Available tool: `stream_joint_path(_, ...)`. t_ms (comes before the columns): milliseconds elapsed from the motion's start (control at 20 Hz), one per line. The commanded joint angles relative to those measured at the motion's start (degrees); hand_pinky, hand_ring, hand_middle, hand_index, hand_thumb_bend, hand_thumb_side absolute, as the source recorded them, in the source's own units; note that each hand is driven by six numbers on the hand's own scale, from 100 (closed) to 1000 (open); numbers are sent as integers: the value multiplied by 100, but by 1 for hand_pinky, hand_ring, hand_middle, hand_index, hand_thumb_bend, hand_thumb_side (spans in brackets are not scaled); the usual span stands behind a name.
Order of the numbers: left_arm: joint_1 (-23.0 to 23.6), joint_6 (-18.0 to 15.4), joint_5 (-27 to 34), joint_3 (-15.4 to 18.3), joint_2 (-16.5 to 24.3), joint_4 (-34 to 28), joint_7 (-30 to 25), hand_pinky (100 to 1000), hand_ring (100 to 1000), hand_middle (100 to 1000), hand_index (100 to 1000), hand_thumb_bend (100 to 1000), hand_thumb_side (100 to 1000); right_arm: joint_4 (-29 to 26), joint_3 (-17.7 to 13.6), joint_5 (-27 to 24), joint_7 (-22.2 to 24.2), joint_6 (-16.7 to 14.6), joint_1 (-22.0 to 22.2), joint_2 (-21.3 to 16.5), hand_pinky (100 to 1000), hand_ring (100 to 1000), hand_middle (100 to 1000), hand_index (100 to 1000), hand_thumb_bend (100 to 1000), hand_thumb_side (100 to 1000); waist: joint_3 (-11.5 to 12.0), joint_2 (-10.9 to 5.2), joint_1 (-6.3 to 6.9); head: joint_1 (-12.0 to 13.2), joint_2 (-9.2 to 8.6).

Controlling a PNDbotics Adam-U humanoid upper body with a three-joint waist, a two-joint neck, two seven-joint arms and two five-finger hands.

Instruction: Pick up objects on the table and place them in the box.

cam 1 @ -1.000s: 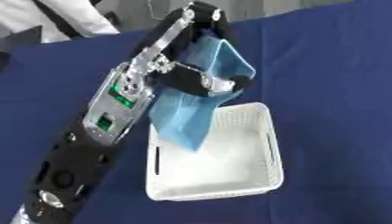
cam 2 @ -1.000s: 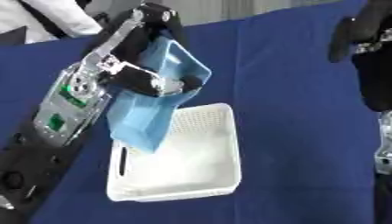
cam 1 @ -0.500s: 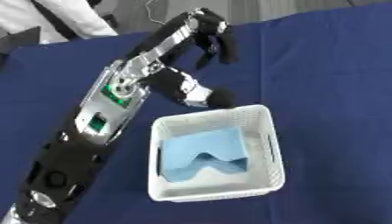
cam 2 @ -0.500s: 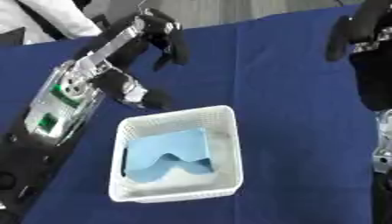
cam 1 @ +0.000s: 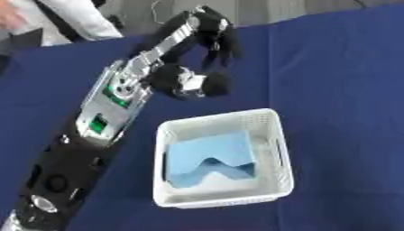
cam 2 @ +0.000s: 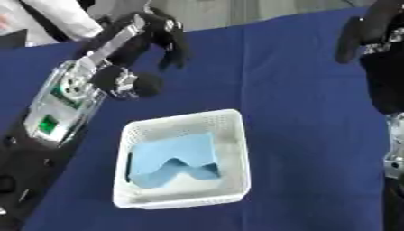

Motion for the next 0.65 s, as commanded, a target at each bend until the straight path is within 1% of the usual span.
stream_joint_path(50, 127, -259, 142, 477, 180, -1, 926, 298, 529, 442, 640, 272, 821, -48, -30, 11, -2, -29, -14, -9, 571, 672, 768, 767, 100, 712, 48, -75, -48, -51, 0)
stream_joint_path(150, 266, -397, 135, 705, 155, -2, 1170, 397, 607, 514, 707, 260, 889, -48, -35, 14, 1, -36, -10, -10, 571, 672, 768, 768, 100, 712, 98, -58, -60, -75, 0)
stream_joint_path(200, 323, -464, 97, 803, 128, -19, 1209, 409, 616, 522, 714, 260, 894, -48, -35, 12, 4, -42, -9, -11, 570, 672, 768, 768, 100, 712, 118, -50, -66, -79, 0)
stream_joint_path(250, 365, -547, 52, 915, 76, -55, 1237, 491, 688, 588, 762, 270, 930, -48, -34, 4, 10, -53, -13, -9, 571, 672, 767, 771, 100, 711, 150, -36, -84, -78, 0)
stream_joint_path(300, 400, -626, 10, 1006, 30, -88, 1259, 497, 693, 594, 766, 274, 933, -48, -34, -2, 15, -62, -14, -9, 571, 672, 767, 772, 100, 711, 174, -27, -97, -76, 0)
stream_joint_path(350, 427, -726, -13, 1106, -30, -140, 1316, 539, 731, 637, 797, 299, 955, -48, -34, -13, 16, -75, -14, -6, 570, 673, 767, 779, 100, 711, 207, -18, -121, -65, 0)
stream_joint_path(400, 458, -834, -21, 1187, -84, -190, 1393, 534, 727, 632, 794, 295, 951, -48, -35, -26, 12, -89, -14, -5, 570, 673, 767, 778, 100, 711, 232, -11, -138, -55, 0)
stream_joint_path(450, 480, -946, -12, 1261, -141, -243, 1490, 573, 756, 675, 819, 309, 984, -48, -37, -41, 0, -103, -13, -4, 574, 680, 768, 787, 100, 713, 259, -5, -159, -40, 0)
stream_joint_path(500, 502, -1062, 8, 1332, -199, -297, 1608, 579, 759, 681, 822, 307, 990, -48, -39, -59, -21, -117, -13, -5, 576, 684, 768, 791, 100, 714, 284, 1, -176, -27, 0)
stream_joint_path(550, 518, -1182, 25, 1413, -266, -359, 1744, 601, 774, 710, 835, 309, 1000, -48, -45, -77, -48, -133, -13, -5, 591, 707, 774, 810, 100, 718, 313, 8, -194, 7, 0)
stream_joint_path(600, 540, -1288, 25, 1480, -319, -410, 1879, 594, 769, 702, 831, 309, 1000, -48, -50, -89, -78, -151, -13, -8, 585, 698, 770, 804, 100, 717, 332, 13, -204, 30, 0)
stream_joint_path(650, 551, -1389, 5, 1561, -380, -468, 2023, 624, 786, 733, 845, 310, 1000, -48, -61, -95, -108, -174, -10, -9, 614, 738, 795, 835, 100, 722, 362, 16, -219, 78, 0)
